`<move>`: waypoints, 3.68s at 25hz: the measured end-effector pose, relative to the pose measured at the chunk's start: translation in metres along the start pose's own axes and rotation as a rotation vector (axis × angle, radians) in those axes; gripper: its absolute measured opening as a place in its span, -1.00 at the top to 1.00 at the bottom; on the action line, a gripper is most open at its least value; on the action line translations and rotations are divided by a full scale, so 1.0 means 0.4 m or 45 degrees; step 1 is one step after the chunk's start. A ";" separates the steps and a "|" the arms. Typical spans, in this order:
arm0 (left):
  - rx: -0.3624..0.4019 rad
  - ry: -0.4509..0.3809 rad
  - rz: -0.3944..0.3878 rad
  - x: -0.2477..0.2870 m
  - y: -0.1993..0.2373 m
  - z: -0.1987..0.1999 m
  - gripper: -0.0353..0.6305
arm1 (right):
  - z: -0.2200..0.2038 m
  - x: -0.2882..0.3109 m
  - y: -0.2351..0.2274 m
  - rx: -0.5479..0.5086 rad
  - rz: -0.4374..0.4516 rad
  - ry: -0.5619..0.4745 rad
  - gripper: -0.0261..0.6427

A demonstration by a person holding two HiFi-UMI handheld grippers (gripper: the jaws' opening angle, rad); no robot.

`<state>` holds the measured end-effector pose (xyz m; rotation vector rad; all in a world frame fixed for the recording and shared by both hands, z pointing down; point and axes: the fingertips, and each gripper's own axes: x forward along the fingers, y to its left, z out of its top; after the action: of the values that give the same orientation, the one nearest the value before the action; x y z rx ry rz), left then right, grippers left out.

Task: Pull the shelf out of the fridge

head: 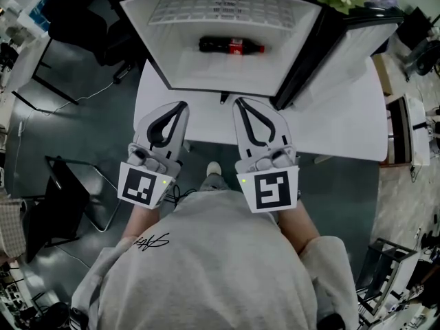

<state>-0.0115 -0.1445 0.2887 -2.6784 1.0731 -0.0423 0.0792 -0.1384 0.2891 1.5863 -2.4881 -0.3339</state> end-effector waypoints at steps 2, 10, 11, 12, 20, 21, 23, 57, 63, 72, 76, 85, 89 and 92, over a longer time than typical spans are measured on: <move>0.003 -0.003 -0.010 0.017 0.018 -0.001 0.88 | 0.001 0.020 -0.011 0.003 -0.013 0.001 0.89; 0.015 -0.023 -0.057 0.068 0.075 0.000 0.88 | 0.017 0.083 -0.041 -0.002 -0.061 -0.010 0.89; 0.014 -0.025 -0.062 0.070 0.081 0.001 0.88 | 0.019 0.089 -0.041 -0.005 -0.065 -0.007 0.89; 0.014 -0.028 -0.067 0.072 0.087 0.000 0.88 | 0.020 0.095 -0.041 -0.007 -0.068 -0.004 0.89; 0.013 -0.051 -0.122 0.135 0.138 -0.017 0.88 | 0.011 0.155 -0.075 -0.012 -0.123 0.006 0.89; 0.013 -0.053 -0.130 0.144 0.144 -0.021 0.88 | 0.009 0.164 -0.081 -0.009 -0.131 0.005 0.89; 0.019 -0.055 -0.146 0.162 0.156 -0.027 0.88 | 0.003 0.182 -0.092 0.000 -0.148 0.008 0.89; 0.349 -0.043 -0.188 0.320 0.244 -0.044 0.88 | 0.005 0.331 -0.195 -0.224 -0.195 -0.014 0.88; 0.574 -0.044 -0.170 0.354 0.249 -0.023 0.62 | 0.013 0.353 -0.214 -0.403 -0.128 0.000 0.82; 0.832 0.042 -0.177 0.394 0.251 -0.065 0.45 | -0.010 0.386 -0.228 -0.606 -0.065 0.046 0.56; 0.975 0.103 -0.177 0.411 0.257 -0.086 0.41 | -0.017 0.400 -0.237 -0.698 -0.065 0.081 0.50; 1.141 0.186 -0.223 0.443 0.238 -0.108 0.34 | -0.031 0.410 -0.237 -0.862 -0.038 0.136 0.43; 1.238 0.265 -0.243 0.454 0.238 -0.126 0.30 | -0.050 0.419 -0.233 -0.956 0.000 0.195 0.40; 1.263 0.324 -0.248 0.469 0.246 -0.137 0.28 | -0.064 0.433 -0.235 -1.023 0.015 0.234 0.37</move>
<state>0.0521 -0.3533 0.3051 -1.8629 0.5871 -0.7522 0.0950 -0.3363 0.2917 1.1835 -1.8457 -0.9804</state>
